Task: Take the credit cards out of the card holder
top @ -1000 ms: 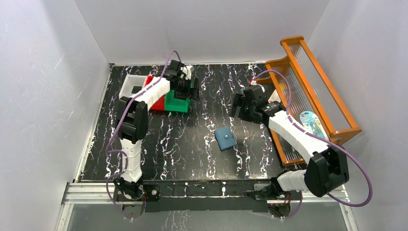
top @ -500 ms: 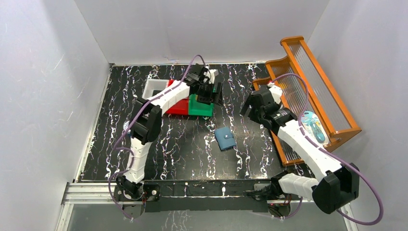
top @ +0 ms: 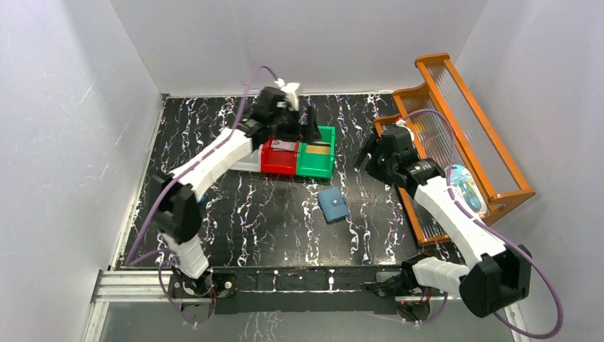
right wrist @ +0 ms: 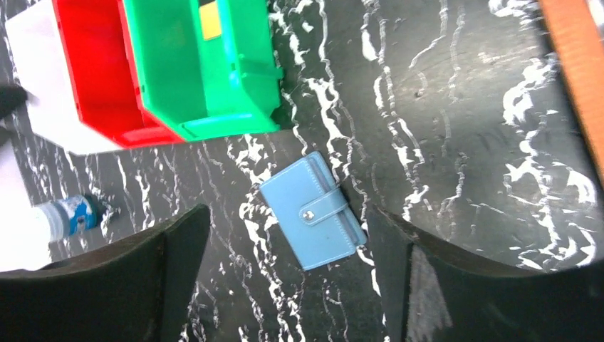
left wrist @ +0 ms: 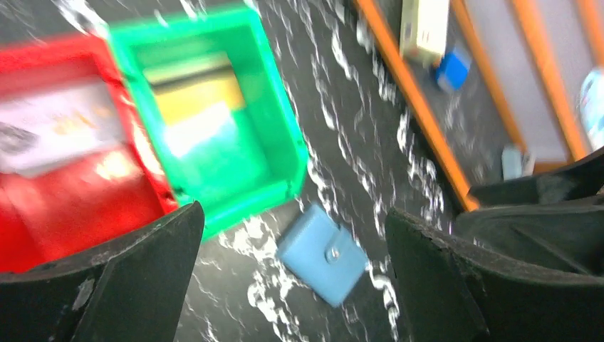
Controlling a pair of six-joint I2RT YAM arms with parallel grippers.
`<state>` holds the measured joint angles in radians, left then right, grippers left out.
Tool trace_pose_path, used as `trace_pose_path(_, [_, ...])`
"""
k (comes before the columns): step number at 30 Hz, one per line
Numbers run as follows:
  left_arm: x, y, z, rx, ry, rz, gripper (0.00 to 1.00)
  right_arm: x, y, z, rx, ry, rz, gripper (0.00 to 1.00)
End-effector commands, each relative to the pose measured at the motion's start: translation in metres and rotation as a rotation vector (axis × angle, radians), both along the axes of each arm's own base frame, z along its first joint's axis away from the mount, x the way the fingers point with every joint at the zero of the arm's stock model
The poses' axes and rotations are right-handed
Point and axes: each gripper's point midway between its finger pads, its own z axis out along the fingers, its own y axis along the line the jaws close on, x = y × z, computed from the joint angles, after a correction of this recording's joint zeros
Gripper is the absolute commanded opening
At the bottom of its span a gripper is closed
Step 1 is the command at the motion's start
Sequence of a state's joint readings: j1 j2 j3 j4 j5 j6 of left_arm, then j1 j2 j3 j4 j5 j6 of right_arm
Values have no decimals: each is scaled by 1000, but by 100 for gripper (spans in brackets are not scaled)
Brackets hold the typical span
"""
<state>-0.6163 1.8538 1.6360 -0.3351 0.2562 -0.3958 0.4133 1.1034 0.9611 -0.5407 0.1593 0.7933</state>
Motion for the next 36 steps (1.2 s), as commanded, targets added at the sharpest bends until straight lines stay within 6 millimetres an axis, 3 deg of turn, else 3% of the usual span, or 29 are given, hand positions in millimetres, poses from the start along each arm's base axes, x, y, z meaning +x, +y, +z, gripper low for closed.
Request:
trace_pose_path(1, [10, 120, 34, 19, -136, 320, 98, 21, 63, 25, 88, -42, 231, 85])
trace_pose_path(6, [-27, 222, 14, 181, -139, 586, 98, 38, 113, 5, -89, 5, 300, 85])
trace_pose_path(9, [-47, 259, -2, 291, -135, 683, 98, 50, 135, -2, -168, 8, 287, 87])
trace_pose_path(10, [-54, 271, -4, 323, -142, 715, 99, 56, 142, -15, -199, 30, 285, 87])
trace_pose_path(11, [-59, 279, -9, 356, -140, 736, 98, 62, 147, -12, -208, 18, 278, 88])
trace_pose_path(13, [-68, 291, -15, 398, -143, 768, 98, 74, 161, -29, -249, 50, 280, 89])
trace_pose_path(18, [-83, 303, -28, 419, -157, 801, 98, 98, 178, -54, -337, 84, 262, 91])
trace_pose_path(22, [-84, 295, -33, 374, -171, 755, 98, 113, 174, -62, -386, 84, 188, 95])
trace_pose_path(25, [-82, 284, -37, 346, -170, 696, 98, 121, 185, -67, -368, 48, 212, 94])
trace_pose_path(32, [-89, 271, -69, 330, -38, 664, 98, 123, 187, -89, -420, 102, 253, 94])
trace_pose_path(36, [-92, 289, -98, 410, 102, 772, 98, 120, 192, -96, -416, 118, 294, 93])
